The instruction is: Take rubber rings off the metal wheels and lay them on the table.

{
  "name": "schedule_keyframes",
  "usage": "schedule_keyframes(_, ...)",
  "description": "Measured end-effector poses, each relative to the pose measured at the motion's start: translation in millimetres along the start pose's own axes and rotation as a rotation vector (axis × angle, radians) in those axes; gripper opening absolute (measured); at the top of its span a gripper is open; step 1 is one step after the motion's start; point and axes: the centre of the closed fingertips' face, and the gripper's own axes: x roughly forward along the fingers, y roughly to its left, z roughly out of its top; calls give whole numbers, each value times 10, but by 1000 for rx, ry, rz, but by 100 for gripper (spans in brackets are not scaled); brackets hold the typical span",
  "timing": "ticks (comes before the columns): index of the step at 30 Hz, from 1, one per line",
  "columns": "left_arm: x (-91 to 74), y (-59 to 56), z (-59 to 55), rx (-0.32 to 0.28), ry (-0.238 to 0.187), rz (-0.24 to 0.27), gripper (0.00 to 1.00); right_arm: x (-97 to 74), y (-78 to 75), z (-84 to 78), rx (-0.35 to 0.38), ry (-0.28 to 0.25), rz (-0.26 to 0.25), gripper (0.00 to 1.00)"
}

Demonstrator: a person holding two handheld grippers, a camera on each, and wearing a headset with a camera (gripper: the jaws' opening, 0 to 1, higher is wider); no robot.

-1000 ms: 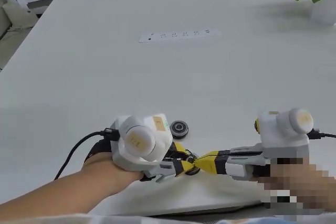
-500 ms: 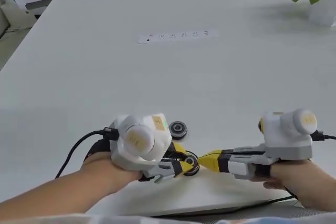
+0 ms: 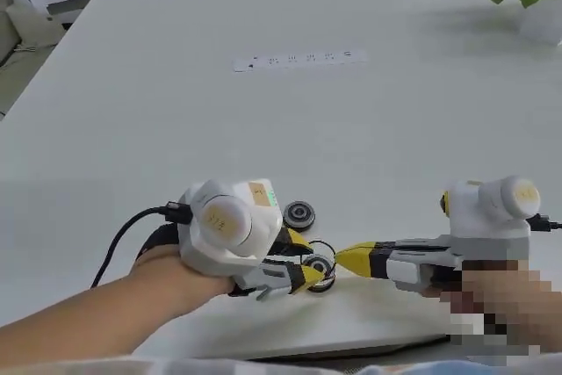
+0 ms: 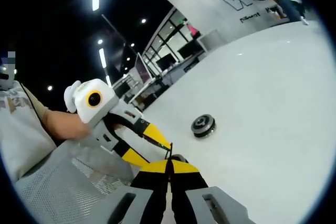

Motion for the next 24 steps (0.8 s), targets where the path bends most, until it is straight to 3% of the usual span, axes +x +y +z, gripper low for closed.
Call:
schedule_keyframes(14,-261,28,43,-3,-28,14,28,-7,39,68,-9,-11,17,0)
schedule_keyframes(24,-485,30,33,-42,-49,28,37,-5,69,110,-17,-11,30,0)
